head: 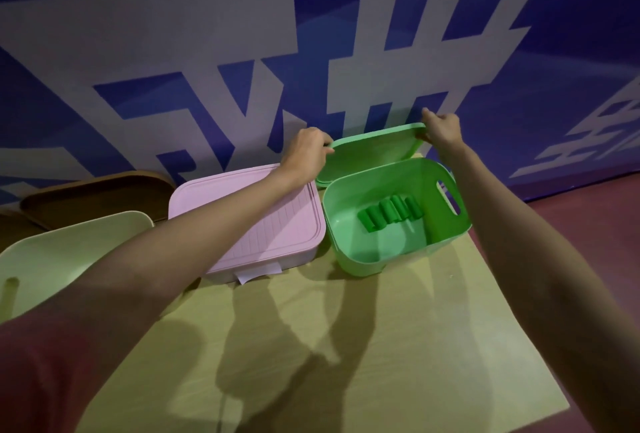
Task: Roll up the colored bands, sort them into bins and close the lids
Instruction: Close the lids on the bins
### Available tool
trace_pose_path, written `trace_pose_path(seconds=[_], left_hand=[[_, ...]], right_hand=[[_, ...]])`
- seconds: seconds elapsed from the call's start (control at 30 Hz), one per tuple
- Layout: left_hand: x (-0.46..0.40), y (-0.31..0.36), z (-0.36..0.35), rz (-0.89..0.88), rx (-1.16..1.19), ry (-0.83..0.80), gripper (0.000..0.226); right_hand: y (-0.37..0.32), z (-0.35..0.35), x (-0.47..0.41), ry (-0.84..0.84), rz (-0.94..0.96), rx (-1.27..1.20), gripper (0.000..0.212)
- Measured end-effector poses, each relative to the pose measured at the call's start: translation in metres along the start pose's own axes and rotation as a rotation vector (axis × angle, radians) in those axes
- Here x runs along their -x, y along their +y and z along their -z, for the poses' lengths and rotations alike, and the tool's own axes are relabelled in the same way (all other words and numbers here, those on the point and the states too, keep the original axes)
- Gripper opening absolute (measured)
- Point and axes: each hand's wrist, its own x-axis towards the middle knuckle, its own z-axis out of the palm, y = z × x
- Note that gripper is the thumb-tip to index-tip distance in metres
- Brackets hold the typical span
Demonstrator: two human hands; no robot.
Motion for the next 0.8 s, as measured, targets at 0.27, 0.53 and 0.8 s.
trace_pose_path(seconds=[0.27,0.53,0.8], left_hand=[[0.066,0.038,0.012,-0.504,-0.178,0.236,0.011],[0.124,0.039,-0.027,-0.745,-0.341,0.401,0.016],[0.156,0.041,-0.055,-0.612,-0.244,0.284,0.037]], right_hand=[[-0.007,0.046,0.079,0.303,0.246,0.094,0.006],[0.062,0.066,0.124,0.120,0.206,0.201,0.048],[0.088,0.061,0.141,0.161,0.225,0.227,0.042]])
